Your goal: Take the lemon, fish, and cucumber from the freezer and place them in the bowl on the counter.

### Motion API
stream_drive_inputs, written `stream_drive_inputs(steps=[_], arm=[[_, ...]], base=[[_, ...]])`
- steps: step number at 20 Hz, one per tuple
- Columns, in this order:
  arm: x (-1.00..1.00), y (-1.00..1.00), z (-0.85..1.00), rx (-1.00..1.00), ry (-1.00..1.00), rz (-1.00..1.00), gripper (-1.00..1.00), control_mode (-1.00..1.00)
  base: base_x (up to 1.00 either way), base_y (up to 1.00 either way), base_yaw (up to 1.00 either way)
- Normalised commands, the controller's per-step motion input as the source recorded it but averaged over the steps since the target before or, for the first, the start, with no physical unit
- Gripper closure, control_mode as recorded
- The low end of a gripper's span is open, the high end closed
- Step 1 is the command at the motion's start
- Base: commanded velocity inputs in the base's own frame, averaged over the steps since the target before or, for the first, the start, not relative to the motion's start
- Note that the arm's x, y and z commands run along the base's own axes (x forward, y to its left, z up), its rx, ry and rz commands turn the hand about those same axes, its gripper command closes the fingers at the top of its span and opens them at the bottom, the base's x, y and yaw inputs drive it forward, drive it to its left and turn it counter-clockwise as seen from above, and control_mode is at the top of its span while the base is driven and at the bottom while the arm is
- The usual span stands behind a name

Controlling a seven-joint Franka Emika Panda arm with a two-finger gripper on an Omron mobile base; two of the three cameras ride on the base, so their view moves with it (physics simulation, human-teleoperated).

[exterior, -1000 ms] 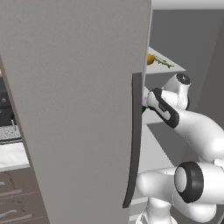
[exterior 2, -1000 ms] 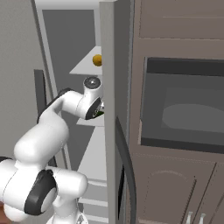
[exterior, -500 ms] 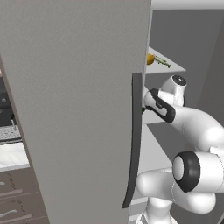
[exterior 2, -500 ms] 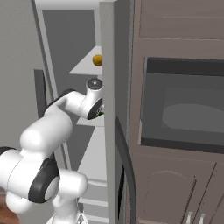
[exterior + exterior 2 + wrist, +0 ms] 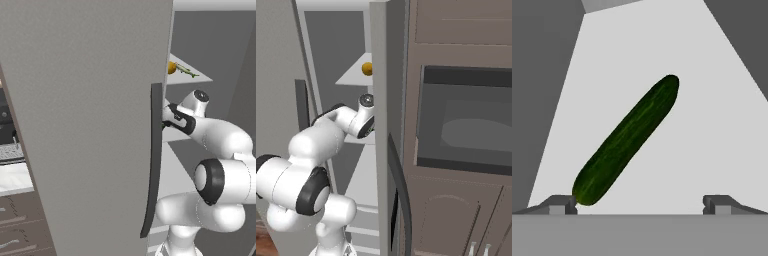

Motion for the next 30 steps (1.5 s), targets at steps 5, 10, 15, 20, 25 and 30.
stream_drive_inputs(steps=[5,10,15,20,25,30], arm=[[0.34,0.0,0.0,0.0,0.0,0.0,-1.0,-1.0],[0.2,0.0,-0.16,0.0,0.0,0.0,-1.0,-1.0],[0.09,0.0,-0.27,0.0,0.0,0.0,-1.0,-1.0],[0.2,0.0,-0.1,0.0,0.0,0.0,-1.0,-1.0],[0.22,0.0,-0.01,0.0,0.0,0.0,-1.0,-1.0],[0.21,0.0,0.0,0.0,0.0,0.0,-1.0,-1.0]], base=[[0.0,0.0,0.0],[0.0,0.0,0.0],[0.0,0.0,0.0],[0.0,0.0,0.0],[0.0,0.0,0.0],[0.0,0.0,0.0]])
